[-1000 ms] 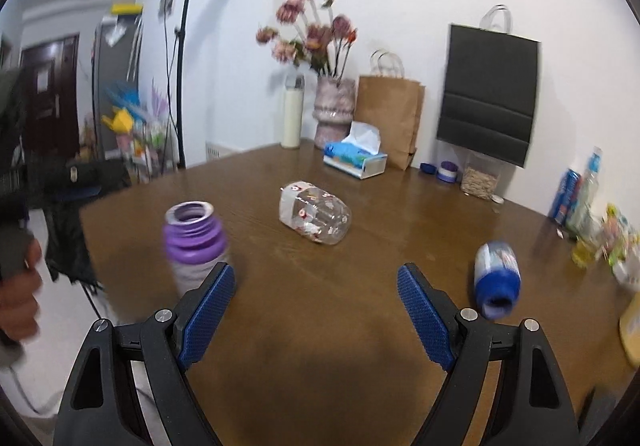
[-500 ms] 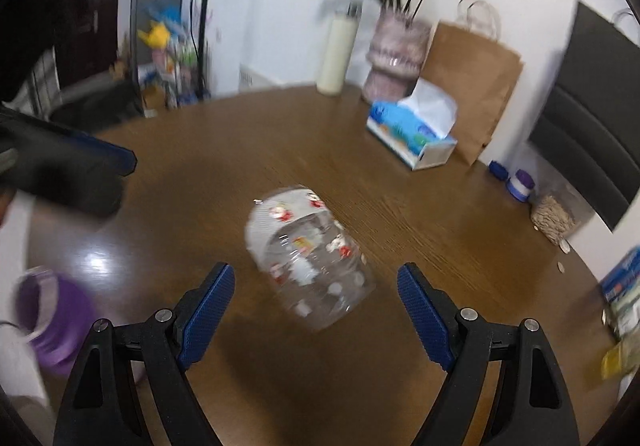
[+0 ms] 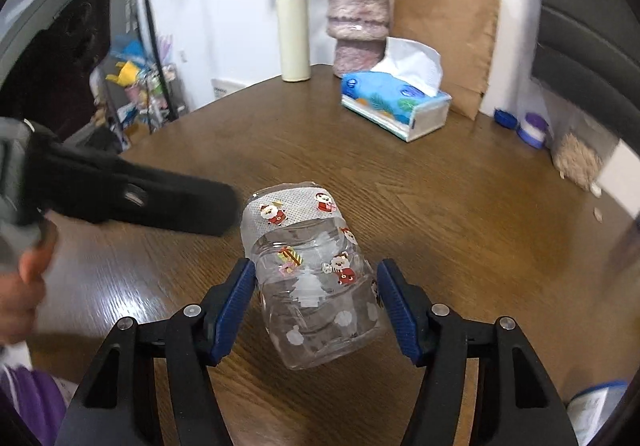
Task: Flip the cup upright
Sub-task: 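Grasp the clear cup with the left gripper while the right gripper releases it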
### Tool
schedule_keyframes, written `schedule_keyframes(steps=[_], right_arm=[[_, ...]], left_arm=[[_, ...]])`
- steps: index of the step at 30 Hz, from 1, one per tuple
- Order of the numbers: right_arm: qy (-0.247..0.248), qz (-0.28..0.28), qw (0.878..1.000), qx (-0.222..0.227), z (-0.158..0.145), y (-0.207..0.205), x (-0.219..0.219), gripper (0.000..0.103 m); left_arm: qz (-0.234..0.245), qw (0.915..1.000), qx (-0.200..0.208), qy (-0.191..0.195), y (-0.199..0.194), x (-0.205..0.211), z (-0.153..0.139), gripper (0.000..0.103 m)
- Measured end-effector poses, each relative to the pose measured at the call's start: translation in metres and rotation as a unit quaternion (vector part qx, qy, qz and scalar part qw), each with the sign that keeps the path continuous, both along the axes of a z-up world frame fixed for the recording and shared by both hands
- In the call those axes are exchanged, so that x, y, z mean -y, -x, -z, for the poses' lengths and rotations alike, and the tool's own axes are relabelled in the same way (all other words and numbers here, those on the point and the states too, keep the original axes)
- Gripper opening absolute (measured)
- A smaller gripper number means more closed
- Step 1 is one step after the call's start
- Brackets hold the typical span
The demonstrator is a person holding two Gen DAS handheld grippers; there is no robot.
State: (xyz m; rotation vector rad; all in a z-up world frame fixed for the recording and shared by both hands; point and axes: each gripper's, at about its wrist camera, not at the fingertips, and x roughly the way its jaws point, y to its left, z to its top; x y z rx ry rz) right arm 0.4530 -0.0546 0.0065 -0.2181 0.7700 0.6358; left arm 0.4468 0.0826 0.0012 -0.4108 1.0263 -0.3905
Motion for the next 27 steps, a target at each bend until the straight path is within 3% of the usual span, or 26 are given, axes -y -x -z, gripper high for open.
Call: schedule_keyframes(steps=[3, 6, 11, 14, 16, 18, 20, 23, 24, 25, 27], right_arm=[[-0.016, 0.022, 1.000, -0.009, 0.000, -0.001, 0.001, 0.069], [-0.028, 0.045, 0.999, -0.003, -0.002, 0.002, 0.008, 0.069], [-0.072, 0.021, 0.997, -0.019, -0.004, 0.017, 0.016, 0.069], [-0.089, 0.009, 0.996, -0.018, -0.003, 0.027, 0.024, 0.069], [-0.109, 0.010, 0.994, -0.026, -0.005, 0.030, 0.034, 0.074], [-0.127, 0.010, 0.991, -0.036, -0.007, 0.034, 0.048, 0.083], [-0.130, 0.006, 0.991, -0.037, -0.010, 0.039, 0.058, 0.084], [-0.103, 0.029, 0.994, -0.013, -0.014, 0.044, 0.076, 0.084], [-0.093, 0.037, 0.995, -0.012, -0.014, 0.043, 0.079, 0.084], [-0.083, 0.046, 0.995, -0.011, -0.014, 0.043, 0.083, 0.084], [-0.077, 0.066, 0.995, -0.007, -0.014, 0.044, 0.095, 0.084]], left_arm=[[0.007, 0.9996, -0.015, -0.024, -0.015, 0.015, 0.010, 0.059], [-0.010, 0.9997, -0.024, -0.002, -0.030, 0.014, 0.015, 0.058], [-0.018, 0.9996, -0.017, 0.014, -0.053, 0.023, 0.021, 0.059], [-0.006, 0.9999, -0.015, 0.004, -0.055, 0.031, 0.017, 0.068], [-0.002, 1.0000, 0.000, 0.004, -0.052, 0.031, 0.007, 0.087], [0.005, 0.9994, 0.016, -0.031, -0.048, 0.035, -0.003, 0.098], [0.038, 0.9943, 0.028, -0.096, -0.043, 0.049, -0.009, 0.102], [0.071, 0.9858, -0.005, -0.152, -0.047, 0.069, 0.004, 0.102], [0.074, 0.9848, -0.023, -0.156, -0.051, 0.073, 0.012, 0.101], [0.079, 0.9830, -0.042, -0.160, -0.056, 0.076, 0.021, 0.091], [0.094, 0.9752, -0.050, -0.194, -0.061, 0.087, 0.035, 0.061]])
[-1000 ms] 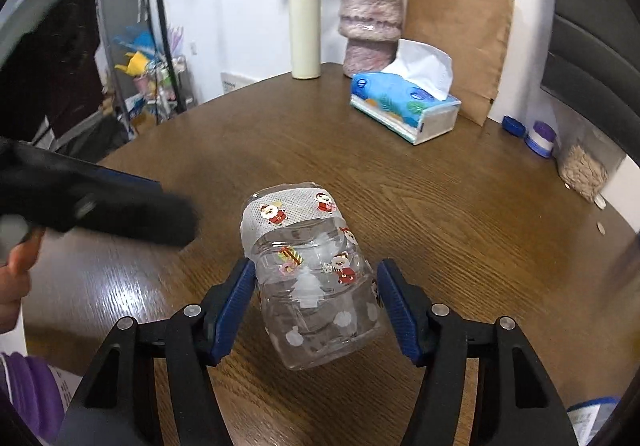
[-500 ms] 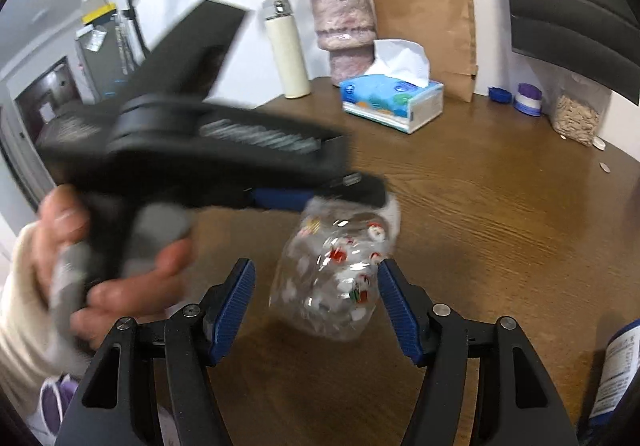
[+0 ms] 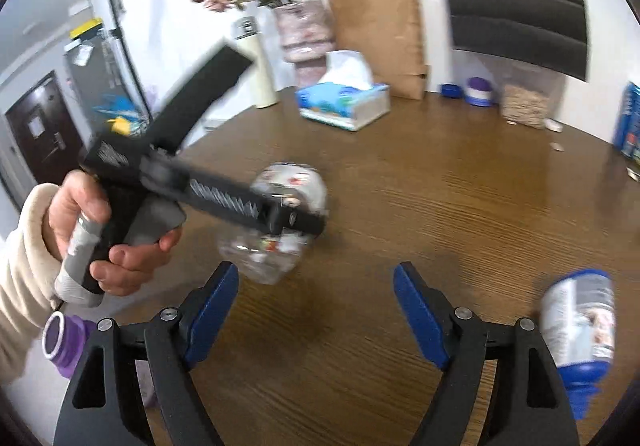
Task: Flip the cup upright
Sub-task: 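Grasp the clear cup with the left gripper while the right gripper releases it, then grasp the cup rim-up with the right gripper while the left gripper releases it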
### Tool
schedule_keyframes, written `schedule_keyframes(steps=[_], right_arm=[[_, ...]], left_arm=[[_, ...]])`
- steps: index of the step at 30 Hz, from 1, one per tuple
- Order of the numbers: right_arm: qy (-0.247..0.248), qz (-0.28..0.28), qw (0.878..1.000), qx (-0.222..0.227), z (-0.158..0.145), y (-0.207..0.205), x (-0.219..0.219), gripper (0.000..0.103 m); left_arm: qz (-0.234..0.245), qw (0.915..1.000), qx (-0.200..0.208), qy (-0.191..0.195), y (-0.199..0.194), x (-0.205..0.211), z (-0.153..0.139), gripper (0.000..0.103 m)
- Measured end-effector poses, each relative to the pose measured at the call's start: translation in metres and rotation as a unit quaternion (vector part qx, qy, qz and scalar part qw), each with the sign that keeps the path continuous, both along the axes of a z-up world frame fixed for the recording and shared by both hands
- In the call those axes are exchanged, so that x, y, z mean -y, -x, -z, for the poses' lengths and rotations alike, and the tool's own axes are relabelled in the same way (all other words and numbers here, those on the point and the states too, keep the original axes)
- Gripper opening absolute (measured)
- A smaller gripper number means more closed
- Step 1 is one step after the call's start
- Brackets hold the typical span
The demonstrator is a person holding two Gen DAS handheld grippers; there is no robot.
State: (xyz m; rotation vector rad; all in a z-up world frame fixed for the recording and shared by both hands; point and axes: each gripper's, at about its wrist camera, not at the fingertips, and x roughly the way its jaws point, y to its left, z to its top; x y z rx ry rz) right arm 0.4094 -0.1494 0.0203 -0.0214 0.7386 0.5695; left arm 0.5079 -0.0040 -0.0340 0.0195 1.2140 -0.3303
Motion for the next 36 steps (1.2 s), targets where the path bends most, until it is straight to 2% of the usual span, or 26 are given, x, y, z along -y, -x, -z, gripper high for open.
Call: schedule_keyframes(steps=[1, 3, 6, 7, 11, 14, 15, 19, 23, 24, 25, 26, 29, 33, 34, 36], right_arm=[[0.000, 0.004, 1.000, 0.001, -0.001, 0.001, 0.005, 0.084], [0.001, 0.010, 1.000, 0.006, -0.005, 0.006, 0.015, 0.084], [-0.013, 0.022, 0.999, 0.030, -0.019, 0.017, 0.031, 0.084], [-0.027, 0.026, 0.998, 0.040, -0.025, 0.020, 0.037, 0.084], [-0.138, 0.016, 0.988, 0.068, -0.064, 0.022, 0.063, 0.084], [-0.226, -0.033, 0.973, 0.036, -0.084, 0.009, 0.071, 0.087], [-0.244, -0.048, 0.968, 0.023, -0.089, 0.003, 0.070, 0.087], [-0.258, -0.077, 0.963, -0.004, -0.102, -0.011, 0.052, 0.087], [-0.305, -0.117, 0.942, -0.081, -0.098, -0.029, 0.031, 0.087], [-0.331, -0.125, 0.931, -0.090, -0.097, -0.030, 0.028, 0.086], [-0.338, -0.129, 0.928, -0.089, -0.097, -0.029, 0.027, 0.074], [-0.338, -0.126, 0.930, -0.075, -0.100, -0.025, 0.026, 0.069], [-0.313, -0.127, 0.940, -0.048, -0.107, -0.012, 0.021, 0.067], [-0.241, -0.122, 0.962, 0.021, -0.124, 0.013, 0.009, 0.066], [-0.231, -0.120, 0.965, 0.034, -0.128, 0.017, 0.008, 0.066], [-0.210, -0.115, 0.969, 0.057, -0.132, 0.026, 0.007, 0.066]], left_arm=[[0.013, 0.9995, 0.022, -0.019, 0.001, 0.005, -0.004, 0.057], [0.023, 0.9994, 0.025, -0.008, 0.002, 0.007, -0.012, 0.057], [0.028, 0.9965, 0.076, -0.020, 0.014, 0.009, -0.038, 0.057], [0.027, 0.9945, 0.100, -0.012, 0.021, 0.009, -0.052, 0.057], [0.032, 0.9825, 0.182, 0.025, 0.053, 0.010, -0.098, 0.057], [0.045, 0.9730, 0.222, 0.042, 0.081, 0.017, -0.129, 0.058], [0.051, 0.9668, 0.244, 0.056, 0.093, 0.018, -0.140, 0.058], [0.074, 0.9485, 0.299, 0.072, 0.122, 0.032, -0.165, 0.058], [0.085, 0.9424, 0.315, 0.075, 0.137, 0.040, -0.173, 0.058], [0.087, 0.9404, 0.320, 0.074, 0.141, 0.041, -0.174, 0.058], [0.089, 0.9385, 0.326, 0.070, 0.143, 0.041, -0.174, 0.059], [0.084, 0.9399, 0.324, 0.068, 0.144, 0.039, -0.173, 0.059], [0.079, 0.9426, 0.312, 0.090, 0.147, 0.032, -0.172, 0.060], [0.081, 0.9444, 0.306, 0.088, 0.156, 0.031, -0.172, 0.061], [0.082, 0.9462, 0.302, 0.083, 0.158, 0.032, -0.170, 0.062], [0.077, 0.9467, 0.302, 0.081, 0.164, 0.030, -0.164, 0.071]])
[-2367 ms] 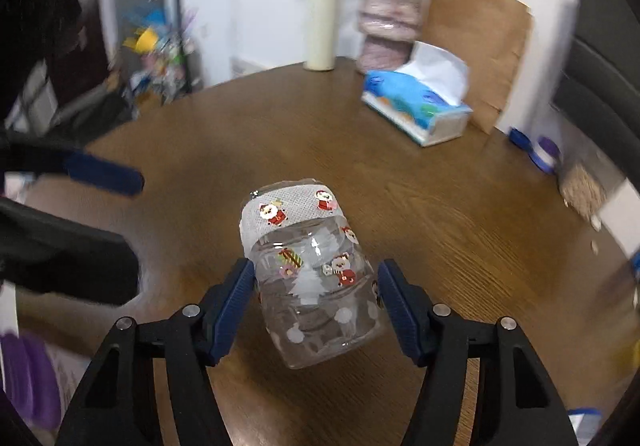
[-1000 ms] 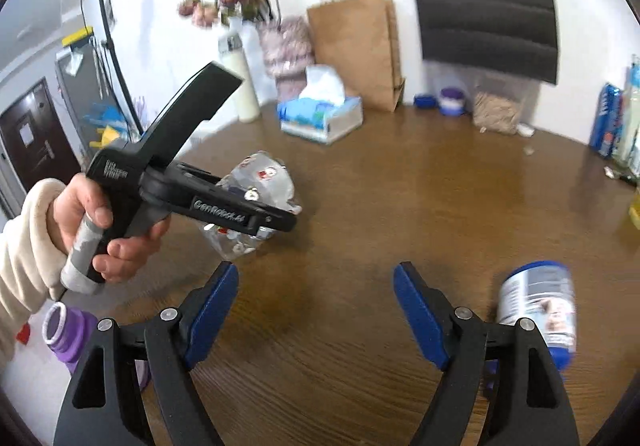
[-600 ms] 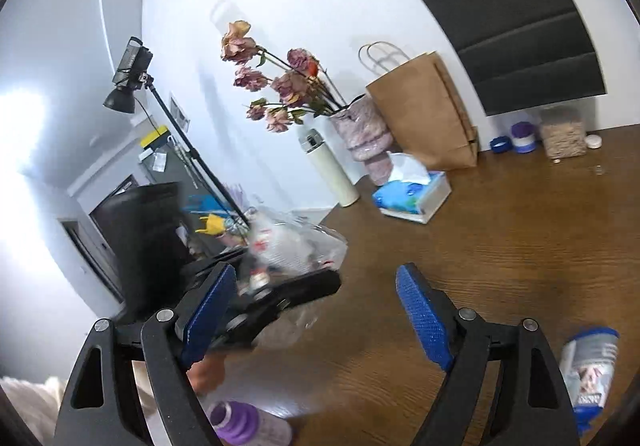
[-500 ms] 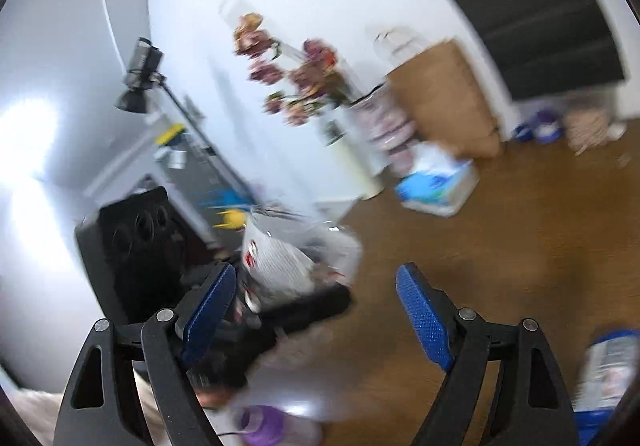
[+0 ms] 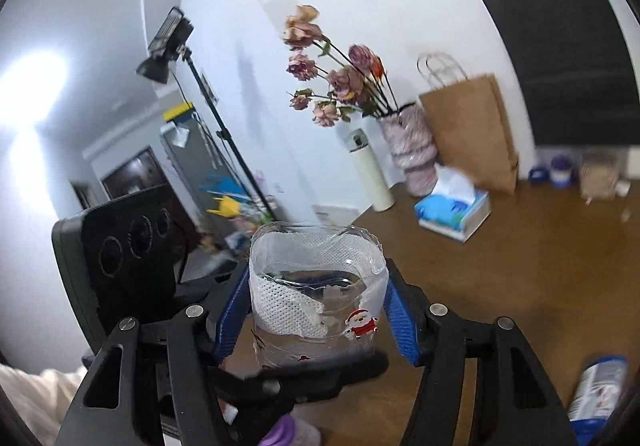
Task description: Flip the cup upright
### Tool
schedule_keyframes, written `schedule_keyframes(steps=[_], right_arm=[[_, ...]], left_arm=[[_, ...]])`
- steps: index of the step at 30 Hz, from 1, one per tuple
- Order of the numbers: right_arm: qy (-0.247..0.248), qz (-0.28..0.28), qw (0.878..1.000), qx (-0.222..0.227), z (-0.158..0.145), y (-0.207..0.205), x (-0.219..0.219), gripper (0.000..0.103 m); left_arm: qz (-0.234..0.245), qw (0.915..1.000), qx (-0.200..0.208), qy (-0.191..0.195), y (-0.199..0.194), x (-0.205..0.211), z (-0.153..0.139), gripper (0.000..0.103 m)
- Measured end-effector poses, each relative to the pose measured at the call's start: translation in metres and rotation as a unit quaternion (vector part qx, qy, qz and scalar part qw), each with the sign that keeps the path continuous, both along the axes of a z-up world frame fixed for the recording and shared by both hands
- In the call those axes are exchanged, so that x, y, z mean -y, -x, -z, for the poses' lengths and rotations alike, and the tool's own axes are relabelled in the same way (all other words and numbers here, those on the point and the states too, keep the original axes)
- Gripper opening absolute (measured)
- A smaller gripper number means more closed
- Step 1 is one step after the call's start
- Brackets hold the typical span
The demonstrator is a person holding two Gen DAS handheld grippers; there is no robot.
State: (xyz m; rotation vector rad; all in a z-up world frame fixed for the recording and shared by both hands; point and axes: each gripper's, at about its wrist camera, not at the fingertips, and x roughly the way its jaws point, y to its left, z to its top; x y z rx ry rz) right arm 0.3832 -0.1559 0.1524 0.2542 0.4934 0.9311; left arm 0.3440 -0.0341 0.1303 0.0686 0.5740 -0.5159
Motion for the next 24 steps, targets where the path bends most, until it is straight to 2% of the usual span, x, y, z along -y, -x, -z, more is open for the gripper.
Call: schedule_keyframes(steps=[6, 8, 11, 14, 16, 17, 19, 20, 22, 24], right_arm=[[0.021, 0.015, 0.999, 0.029, 0.009, 0.023, -0.003, 0.067], [0.027, 0.019, 0.999, 0.034, 0.013, 0.027, -0.005, 0.067], [0.032, 0.021, 0.999, 0.037, 0.018, 0.033, -0.008, 0.067], [0.025, 0.011, 0.998, 0.050, 0.024, 0.047, -0.007, 0.067], [0.031, 0.002, 0.997, 0.066, 0.024, 0.061, -0.008, 0.067], [0.039, 0.002, 0.997, 0.074, 0.025, 0.066, -0.010, 0.067], [0.104, 0.026, 0.989, 0.100, 0.032, 0.082, -0.022, 0.067], [0.138, 0.035, 0.984, 0.106, 0.039, 0.088, -0.029, 0.067], [0.166, 0.029, 0.981, 0.100, 0.051, 0.091, -0.034, 0.067], [0.185, 0.038, 0.979, 0.084, 0.064, 0.088, -0.034, 0.067]], left_arm=[[-0.021, 0.9991, 0.036, 0.009, 0.022, -0.009, 0.017, 0.084], [-0.027, 0.9988, 0.039, 0.009, 0.024, -0.010, 0.029, 0.084], [-0.057, 0.9982, 0.004, 0.019, 0.023, -0.017, 0.050, 0.083], [-0.059, 0.9976, 0.024, 0.028, 0.043, -0.020, 0.046, 0.084], [-0.084, 0.9951, 0.044, 0.029, 0.063, -0.016, 0.048, 0.083], [-0.076, 0.9951, 0.054, 0.035, 0.075, -0.013, 0.049, 0.085], [-0.078, 0.9937, 0.047, 0.065, 0.087, -0.010, 0.067, 0.092], [-0.077, 0.9946, 0.038, 0.059, 0.086, -0.007, 0.077, 0.092], [-0.062, 0.9974, 0.024, 0.028, 0.076, 0.000, 0.093, 0.092], [-0.082, 0.9960, 0.012, 0.032, 0.063, -0.005, 0.100, 0.092]])
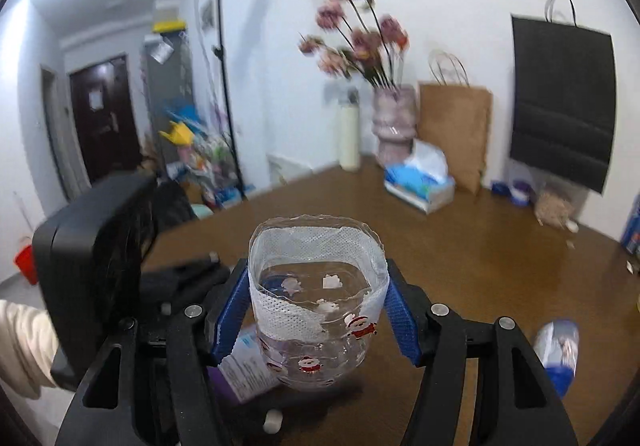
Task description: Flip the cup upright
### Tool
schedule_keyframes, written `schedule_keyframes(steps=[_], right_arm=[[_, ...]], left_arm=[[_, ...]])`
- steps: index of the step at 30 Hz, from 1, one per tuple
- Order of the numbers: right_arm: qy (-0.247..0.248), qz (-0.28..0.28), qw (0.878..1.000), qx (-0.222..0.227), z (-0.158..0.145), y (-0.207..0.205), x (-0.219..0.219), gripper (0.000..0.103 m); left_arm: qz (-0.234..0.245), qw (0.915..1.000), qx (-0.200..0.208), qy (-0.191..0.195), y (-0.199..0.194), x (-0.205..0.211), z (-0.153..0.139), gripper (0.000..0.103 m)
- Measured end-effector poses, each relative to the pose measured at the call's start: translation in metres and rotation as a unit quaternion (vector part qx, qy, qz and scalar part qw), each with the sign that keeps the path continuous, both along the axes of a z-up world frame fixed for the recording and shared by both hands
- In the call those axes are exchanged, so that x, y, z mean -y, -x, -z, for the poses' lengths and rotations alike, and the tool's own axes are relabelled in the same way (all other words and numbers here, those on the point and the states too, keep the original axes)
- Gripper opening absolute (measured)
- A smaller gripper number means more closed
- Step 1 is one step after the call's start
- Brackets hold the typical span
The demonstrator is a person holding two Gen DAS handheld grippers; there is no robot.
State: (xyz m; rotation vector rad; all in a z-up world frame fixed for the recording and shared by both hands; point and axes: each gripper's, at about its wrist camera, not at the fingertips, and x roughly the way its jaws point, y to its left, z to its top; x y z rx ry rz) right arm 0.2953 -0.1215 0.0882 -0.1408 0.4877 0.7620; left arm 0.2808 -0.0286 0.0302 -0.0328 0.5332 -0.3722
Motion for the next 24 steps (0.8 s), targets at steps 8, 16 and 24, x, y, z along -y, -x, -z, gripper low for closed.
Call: schedule_keyframes(steps=[8, 16, 24], right_arm=[[0.005, 0.026, 0.999, -0.023, 0.022, -0.009, 0.010, 0.067], [0.041, 0.063, 0.996, -0.054, 0.054, -0.023, 0.014, 0.067], [0.048, 0.016, 0.996, -0.071, 0.065, 0.011, 0.008, 0.068]], left_arm=[[0.019, 0.9994, -0.016, 0.024, -0.001, 0.002, 0.013, 0.092], [0.088, 0.9956, -0.026, 0.019, -0.009, -0.004, 0.030, 0.093], [0.135, 0.9903, -0.023, -0.026, 0.019, -0.004, 0.035, 0.099]])
